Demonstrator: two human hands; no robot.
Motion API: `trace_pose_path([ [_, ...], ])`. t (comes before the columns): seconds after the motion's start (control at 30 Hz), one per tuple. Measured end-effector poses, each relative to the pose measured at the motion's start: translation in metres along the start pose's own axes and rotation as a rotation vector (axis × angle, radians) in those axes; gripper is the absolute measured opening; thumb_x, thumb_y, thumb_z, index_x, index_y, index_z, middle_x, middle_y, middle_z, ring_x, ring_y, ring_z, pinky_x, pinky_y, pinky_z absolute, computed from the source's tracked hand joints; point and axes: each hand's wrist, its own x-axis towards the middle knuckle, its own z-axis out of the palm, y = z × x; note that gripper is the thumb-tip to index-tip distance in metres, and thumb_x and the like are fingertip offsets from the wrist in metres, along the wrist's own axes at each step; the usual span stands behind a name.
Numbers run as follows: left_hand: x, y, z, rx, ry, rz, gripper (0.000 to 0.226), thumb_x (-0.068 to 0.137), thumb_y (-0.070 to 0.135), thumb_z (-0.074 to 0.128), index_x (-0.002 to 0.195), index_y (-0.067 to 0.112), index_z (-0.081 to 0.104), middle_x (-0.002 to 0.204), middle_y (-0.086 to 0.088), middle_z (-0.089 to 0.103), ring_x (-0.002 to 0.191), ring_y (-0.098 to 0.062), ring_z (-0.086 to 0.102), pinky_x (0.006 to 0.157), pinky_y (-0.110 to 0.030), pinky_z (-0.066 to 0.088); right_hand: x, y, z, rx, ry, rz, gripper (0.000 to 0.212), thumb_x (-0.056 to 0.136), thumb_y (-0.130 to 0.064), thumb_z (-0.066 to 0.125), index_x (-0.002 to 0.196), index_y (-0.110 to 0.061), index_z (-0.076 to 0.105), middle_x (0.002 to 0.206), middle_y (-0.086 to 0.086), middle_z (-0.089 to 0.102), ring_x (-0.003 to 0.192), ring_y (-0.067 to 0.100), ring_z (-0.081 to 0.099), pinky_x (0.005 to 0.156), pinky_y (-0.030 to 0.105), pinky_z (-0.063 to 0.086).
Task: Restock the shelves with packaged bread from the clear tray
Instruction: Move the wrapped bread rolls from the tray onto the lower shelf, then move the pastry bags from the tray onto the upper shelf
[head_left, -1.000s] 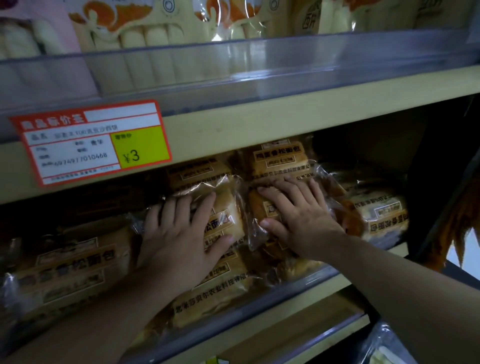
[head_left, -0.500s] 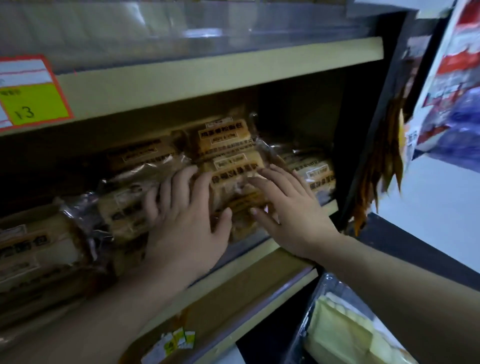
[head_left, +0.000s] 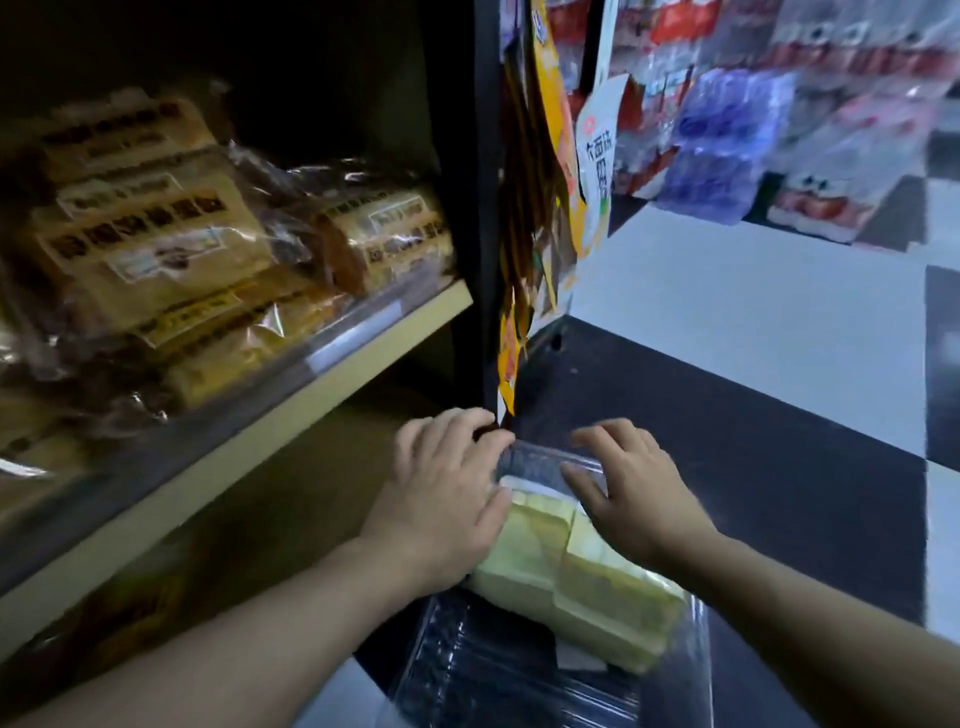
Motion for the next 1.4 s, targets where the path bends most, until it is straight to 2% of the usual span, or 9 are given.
trace_pose_path([
  [0.2, 0.013, 0.012, 0.083, -0.111, -0.369, 0.013, 0.048, 0.091, 0.037, 0.053, 0.136, 0.027, 0.037, 0.140, 0.009, 0.032, 0.128, -0.013, 0.029, 0.105, -0.029, 0.019, -0.046, 0.059, 0.057, 0.070, -0.403, 0.293, 0.041, 0.092, -0.053, 0.039, 0.123, -0.030, 0.053, 0.132, 0.001, 0.047, 0.120, 0.022, 0.043, 0.099, 0.036, 0.038],
  [0.5, 0.030, 0.019, 0.130, 0.261, -0.480, 0.086, 0.040, 0.082, -0.003, 0.046, 0.114, 0.020, 0.049, 0.115, -0.002, 0.054, 0.110, -0.023, 0.050, 0.095, -0.035, 0.030, -0.061, 0.076, 0.067, -0.152, -0.288, 0.001, 0.006, 0.085, -0.026, 0.057, 0.084, -0.024, 0.051, 0.087, -0.003, 0.060, 0.080, 0.024, 0.054, 0.070, 0.035, 0.037],
  [0.57, 0.024, 0.019, 0.125, 0.250, -0.475, 0.166, 0.037, 0.079, -0.004, 0.049, 0.107, 0.018, 0.052, 0.109, -0.003, 0.055, 0.106, -0.024, 0.052, 0.095, -0.035, 0.032, -0.064, 0.077, 0.070, -0.176, -0.210, -0.036, 0.019, 0.078, -0.016, 0.064, 0.071, -0.022, 0.047, 0.068, -0.002, 0.056, 0.059, 0.022, 0.050, 0.060, 0.033, 0.038],
  [0.77, -0.036, 0.008, 0.125, 0.094, -0.409, 0.368, 0.034, 0.048, 0.002, 0.069, 0.074, 0.020, 0.058, 0.066, 0.003, 0.052, 0.058, -0.019, 0.050, 0.076, -0.032, 0.037, -0.101, 0.078, 0.073, -0.197, -0.143, -0.206, 0.022, 0.073, -0.025, 0.064, 0.063, -0.023, 0.044, 0.058, -0.007, 0.045, 0.055, 0.019, 0.041, 0.058, 0.031, 0.039],
  [0.93, -0.057, -0.002, 0.139, -0.017, -0.460, 0.378, 0.016, 0.068, 0.035, 0.070, 0.079, 0.031, 0.058, 0.085, 0.007, 0.045, 0.086, -0.016, 0.046, 0.093, -0.036, 0.028, -0.102, 0.078, 0.082, -0.084, -0.256, -0.064, 0.042, 0.083, -0.061, 0.045, 0.062, -0.028, 0.060, 0.079, -0.012, 0.046, 0.079, 0.013, 0.044, 0.078, 0.033, 0.040],
  [1.03, -0.044, -0.002, 0.139, -0.123, -0.534, 0.176, 0.039, 0.082, 0.066, 0.041, 0.074, 0.030, 0.053, 0.098, 0.009, 0.035, 0.100, -0.012, 0.031, 0.097, -0.030, 0.025, -0.078, 0.076, 0.078, -0.085, -0.243, -0.009, 0.035, 0.081, -0.061, 0.046, 0.081, -0.030, 0.062, 0.101, -0.009, 0.044, 0.102, 0.016, 0.041, 0.091, 0.034, 0.032],
  [1.2, -0.015, 0.006, 0.143, -0.301, -0.471, -0.056, 0.021, 0.090, 0.047, 0.054, 0.086, 0.027, 0.048, 0.100, 0.010, 0.034, 0.098, -0.010, 0.038, 0.090, -0.032, 0.037, -0.042, 0.088, 0.076, -0.011, -0.404, 0.191, 0.094, 0.053, -0.073, 0.068, 0.132, -0.042, 0.027, 0.153, -0.002, 0.012, 0.141, 0.019, 0.000, 0.114, 0.044, 0.004],
  [1.3, 0.005, 0.004, 0.147, -0.373, -0.516, -0.248, 0.068, 0.069, 0.051, 0.074, 0.123, 0.037, 0.034, 0.124, 0.013, 0.025, 0.122, -0.012, 0.034, 0.100, -0.037, 0.036, -0.028, 0.102, 0.080, -0.028, -0.562, 0.264, 0.125, 0.038, -0.083, 0.068, 0.141, -0.047, 0.007, 0.159, 0.000, -0.010, 0.143, 0.024, -0.019, 0.114, 0.056, -0.005],
  [1.4, 0.033, -0.007, 0.146, -0.346, -0.714, -0.327, 0.120, 0.050, 0.054, 0.085, 0.144, 0.044, 0.010, 0.151, 0.015, -0.004, 0.140, -0.015, -0.001, 0.112, -0.045, 0.016, -0.017, 0.109, 0.081, -0.028, -0.684, 0.298, 0.133, 0.033, -0.085, 0.067, 0.142, -0.049, -0.001, 0.159, 0.001, -0.009, 0.143, 0.026, -0.016, 0.113, 0.060, -0.004],
])
